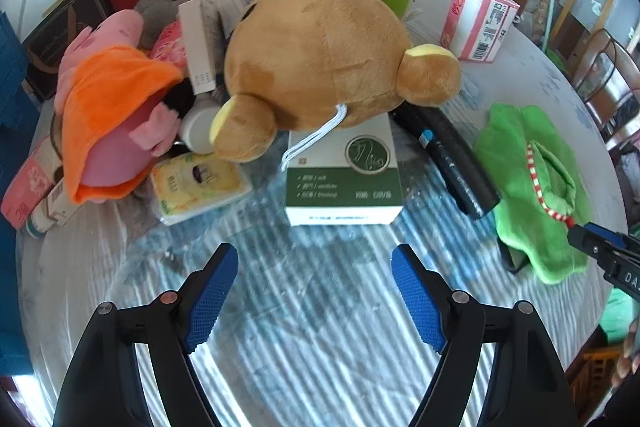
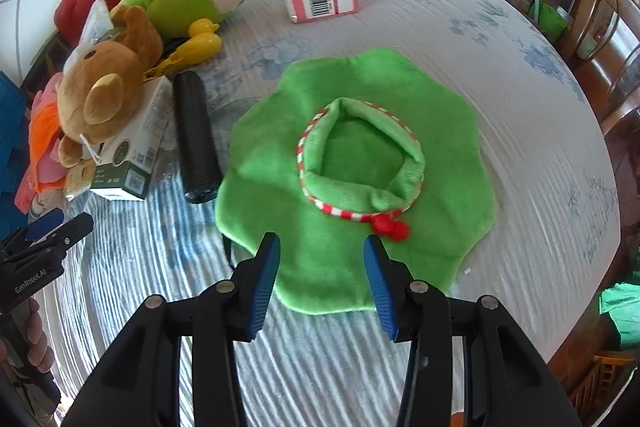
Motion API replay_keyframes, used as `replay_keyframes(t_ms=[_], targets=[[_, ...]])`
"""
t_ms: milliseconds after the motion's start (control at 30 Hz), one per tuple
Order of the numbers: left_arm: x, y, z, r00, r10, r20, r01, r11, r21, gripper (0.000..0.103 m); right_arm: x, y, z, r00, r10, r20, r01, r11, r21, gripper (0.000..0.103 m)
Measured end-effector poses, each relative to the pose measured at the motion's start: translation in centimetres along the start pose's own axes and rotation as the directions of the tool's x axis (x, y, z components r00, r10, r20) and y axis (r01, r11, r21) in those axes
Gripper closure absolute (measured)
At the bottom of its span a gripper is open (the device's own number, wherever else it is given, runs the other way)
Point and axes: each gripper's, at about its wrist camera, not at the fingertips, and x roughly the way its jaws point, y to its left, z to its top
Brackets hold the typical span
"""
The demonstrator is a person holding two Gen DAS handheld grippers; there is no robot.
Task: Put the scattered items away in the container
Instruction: 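Grasp the green-and-white patch box with the left tool while the right tool reaches the green plush hat, then lift the patch box with the left tool while the right tool moves to the wet-wipe pack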
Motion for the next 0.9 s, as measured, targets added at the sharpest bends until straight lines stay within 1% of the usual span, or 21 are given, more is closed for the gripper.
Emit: replay_keyframes(t_ms=[67,200,333,400,467,533,600,700,733,767,867,900], targets=[[0.8,-0.8,1.1,1.0,0.001,0.002,-0.001,1.0,0.006,0.023,0.4,-0.9,0.7,1.0,-0.001,-0.002,0.001,1.0,0.005,0.06],[2.8,-1.8,2.5,1.0,0.003,-0.022,-0.003,1.0,0.007,0.023,1.1,-1.6,2.0,1.0,0.001,-0.005,-0.001,1.0,0.01,0.06],[4.7,-2.6,3.1,0.998,0.046,-0.041,-0.045,0.999,0.03,0.023,2.1,-1.9,3.0,1.0,0.001,-0.018,-0.001,1.0,0.018,0.06],[5.7,-2.7,3.2,0.997,0.055,-0.057,-0.053,0.998,0.028,0.022,2.7,-1.8,3.3,0.999,-0.004,-0.032,0.005,1.0,0.013,0.06],[6.4,-2.8,3.3,0.996,0.058,-0.064,-0.057,0.998,0.026,0.022,3.1,-1.2,3.3,0.999,0.013,-0.036,-0.013,1.0,-0.003,0.057],[6.8,-2.8,3.3,0.996,0.058,-0.061,-0.057,0.998,0.025,0.023,3.4,-0.6,3.4,0.999,0.032,-0.039,-0.033,0.999,-0.02,0.046],[6.6,-2.6,3.1,0.998,0.048,-0.042,-0.047,0.999,0.017,0.025,3.9,0.1,3.4,0.999,0.035,-0.04,-0.037,0.998,-0.048,0.045],[6.2,-2.2,2.7,0.999,0.037,-0.03,-0.036,0.999,0.016,0.025,4.9,1.3,3.4,0.999,0.007,-0.032,-0.01,0.995,-0.104,0.045],[6.0,-2.1,2.5,0.999,0.035,-0.03,-0.034,0.999,0.015,0.025,5.3,1.6,3.5,1.0,-0.006,-0.026,0.003,0.993,-0.116,0.043],[5.6,-2.0,2.2,0.999,0.032,-0.027,-0.032,0.999,0.014,0.025,5.6,1.8,3.5,1.0,-0.019,-0.019,0.017,0.992,-0.128,0.042],[4.1,-1.2,1.0,1.0,0.024,-0.012,-0.024,1.0,0.007,0.026,6.1,2.5,3.6,0.998,-0.054,-0.013,0.051,0.988,-0.147,0.046],[3.5,-0.8,0.5,1.0,0.021,-0.006,-0.021,1.0,0.006,0.026,5.9,2.5,3.5,0.998,-0.054,-0.009,0.052,0.988,-0.144,0.053]])
